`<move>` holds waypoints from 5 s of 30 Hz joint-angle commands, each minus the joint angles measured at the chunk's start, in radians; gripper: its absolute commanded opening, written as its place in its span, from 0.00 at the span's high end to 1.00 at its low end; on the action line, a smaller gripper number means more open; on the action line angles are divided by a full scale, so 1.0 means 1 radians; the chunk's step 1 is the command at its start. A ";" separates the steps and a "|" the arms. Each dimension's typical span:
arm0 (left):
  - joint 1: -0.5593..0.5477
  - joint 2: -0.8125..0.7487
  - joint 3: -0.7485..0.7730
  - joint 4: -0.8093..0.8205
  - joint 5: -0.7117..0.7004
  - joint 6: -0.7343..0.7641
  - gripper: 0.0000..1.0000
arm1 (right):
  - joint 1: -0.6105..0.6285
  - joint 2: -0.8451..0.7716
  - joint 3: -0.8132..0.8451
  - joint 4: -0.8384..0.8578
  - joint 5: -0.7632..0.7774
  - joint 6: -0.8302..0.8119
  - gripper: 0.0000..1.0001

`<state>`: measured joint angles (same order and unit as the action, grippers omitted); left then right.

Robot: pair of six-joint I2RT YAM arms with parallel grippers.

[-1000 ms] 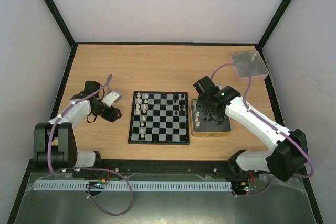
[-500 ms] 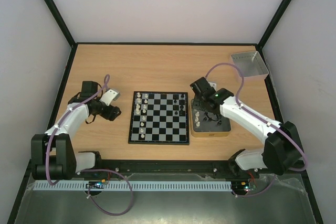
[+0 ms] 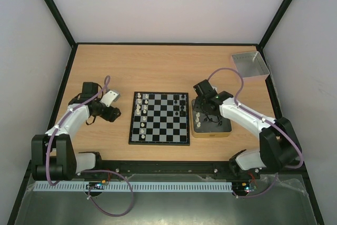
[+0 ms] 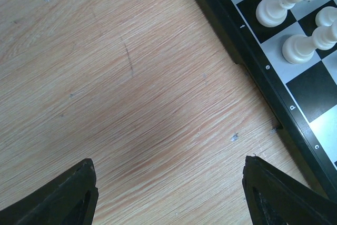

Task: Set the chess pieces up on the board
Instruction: Pick up the chess piece from the storage box, then place the chess piece on the chessboard.

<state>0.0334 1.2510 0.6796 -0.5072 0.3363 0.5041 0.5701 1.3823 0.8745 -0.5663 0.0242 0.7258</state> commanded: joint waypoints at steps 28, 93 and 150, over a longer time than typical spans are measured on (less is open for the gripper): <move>-0.001 0.018 -0.031 -0.004 -0.015 0.002 0.25 | -0.055 0.185 0.065 0.092 -0.088 -0.054 0.68; -0.001 -0.003 -0.043 -0.011 -0.032 0.006 0.25 | -0.044 0.143 0.140 -0.025 0.010 -0.056 0.90; 0.234 0.071 -0.045 0.042 -0.041 -0.016 0.25 | 0.581 0.843 1.075 -0.341 -0.008 -0.115 0.93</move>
<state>0.2569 1.3384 0.6529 -0.4583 0.2775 0.4751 1.1496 2.2013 1.9270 -0.9108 0.0017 0.6277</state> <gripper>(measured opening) 0.755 0.075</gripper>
